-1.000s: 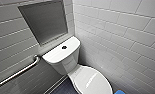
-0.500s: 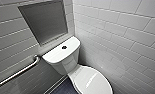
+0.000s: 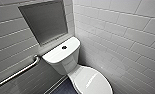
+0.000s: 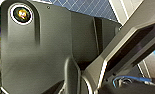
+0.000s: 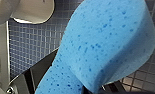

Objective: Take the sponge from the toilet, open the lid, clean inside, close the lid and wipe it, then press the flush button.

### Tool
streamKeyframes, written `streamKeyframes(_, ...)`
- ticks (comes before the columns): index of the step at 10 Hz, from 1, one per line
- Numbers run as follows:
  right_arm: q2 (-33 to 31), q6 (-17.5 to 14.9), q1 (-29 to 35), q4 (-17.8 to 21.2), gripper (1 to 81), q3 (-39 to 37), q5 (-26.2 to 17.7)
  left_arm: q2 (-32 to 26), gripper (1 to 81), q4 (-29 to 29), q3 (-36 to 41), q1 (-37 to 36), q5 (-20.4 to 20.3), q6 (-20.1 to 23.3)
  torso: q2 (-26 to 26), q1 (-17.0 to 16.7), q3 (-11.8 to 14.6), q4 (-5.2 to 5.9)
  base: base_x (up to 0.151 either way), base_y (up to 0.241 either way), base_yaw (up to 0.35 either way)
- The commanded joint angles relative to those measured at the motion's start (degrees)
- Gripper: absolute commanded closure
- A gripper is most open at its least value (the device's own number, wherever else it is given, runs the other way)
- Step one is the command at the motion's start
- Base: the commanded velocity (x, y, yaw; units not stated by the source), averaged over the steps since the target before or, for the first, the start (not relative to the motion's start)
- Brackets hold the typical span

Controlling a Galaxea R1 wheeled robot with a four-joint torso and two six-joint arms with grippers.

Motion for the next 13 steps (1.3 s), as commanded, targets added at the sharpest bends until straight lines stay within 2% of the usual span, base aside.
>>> streamKeyframes(1, 7.4, 0.0, -9.1, -8.6, 81.1, -8.0, 2.9, -5.9, 1.0, -0.4, 5.7, -6.7, 4.1, -3.3, -5.6, 3.6, 0.0, 0.0, 0.0, 0.0, 0.0)
streamKeyframes(3, 11.1, 0.0, -11.5, -12.3, 81.1, -11.0, 3.0, -6.7, 1.0, -0.4, 6.4, -10.1, 5.6, -6.3, -9.3, 5.9, 0.0, 0.0, 0.0, 0.0, 0.0)
streamKeyframes(4, 12.5, -0.1, -12.4, -13.7, 81.1, -11.7, 3.0, -7.0, 1.0, -0.4, 6.4, -11.5, 7.1, -8.8, -5.6, 3.5, 0.0, 0.0, 0.0, 0.0, 0.0)
streamKeyframes(5, 13.1, -0.1, -12.9, -14.1, 81.1, -12.4, 3.0, -7.1, 1.0, -0.4, 6.4, -12.4, 7.9, -9.9, -7.3, 4.5, 0.0, -1.56, 0.0, 0.0, 0.0)
streamKeyframes(6, 13.2, -0.1, -13.2, -14.2, 81.1, -12.7, 3.9, -7.1, 1.0, -0.6, 6.2, -13.5, 7.9, -10.7, -7.7, 4.8, 0.0, -4.77, 0.0, 0.0, 0.0)
streamKeyframes(7, 13.2, -0.1, -13.6, -14.2, 81.1, -13.0, 4.9, -7.1, 1.0, -1.1, 6.0, -14.7, 7.9, -11.4, -8.3, 5.0, 0.0, -5.33, 0.0, 0.0, 0.0)
streamKeyframes(8, 13.3, -0.1, -13.8, -14.2, 81.1, -13.3, 4.9, -7.0, 1.0, -2.6, 6.2, -15.9, 8.0, -11.4, -8.6, 5.2, 0.0, -6.52, 0.0, 0.0, 0.0)
streamKeyframes(9, 13.5, -0.1, -14.4, -14.2, 81.1, -13.8, 4.9, -6.7, 1.0, -5.1, 6.1, -17.3, 8.1, -11.4, -8.6, 5.2, 0.0, -3.54, 0.0, 0.0, 0.0)
streamKeyframes(10, 13.5, -0.1, -15.3, -14.3, 81.1, -14.4, 4.9, -6.4, 1.0, -7.5, 6.3, -19.0, 8.5, -11.4, -8.6, 5.2, 0.0, -5.07, 0.0, 0.0, 0.0)
streamKeyframes(11, 14.2, 0.0, -16.4, -14.3, 81.1, -16.2, 4.7, -5.6, 1.0, -9.0, 6.1, -20.9, 10.6, -11.4, -8.7, 5.3, 0.0, -6.36, 0.0, 0.0, 0.0)
streamKeyframes(12, 15.2, 0.1, -17.3, -14.3, 81.1, -18.1, 4.6, -4.4, 1.0, -10.1, 5.7, -22.5, 12.5, -11.4, -8.7, 5.3, 0.0, -6.9, 0.0, 0.0, 0.0)
streamKeyframes(13, 16.5, 0.0, -18.3, -14.4, 81.1, -20.4, 4.3, -3.0, 1.0, -10.5, 4.9, -23.4, 13.4, -11.4, -8.7, 5.3, 0.0, -6.9, 0.0, 0.0, 0.0)
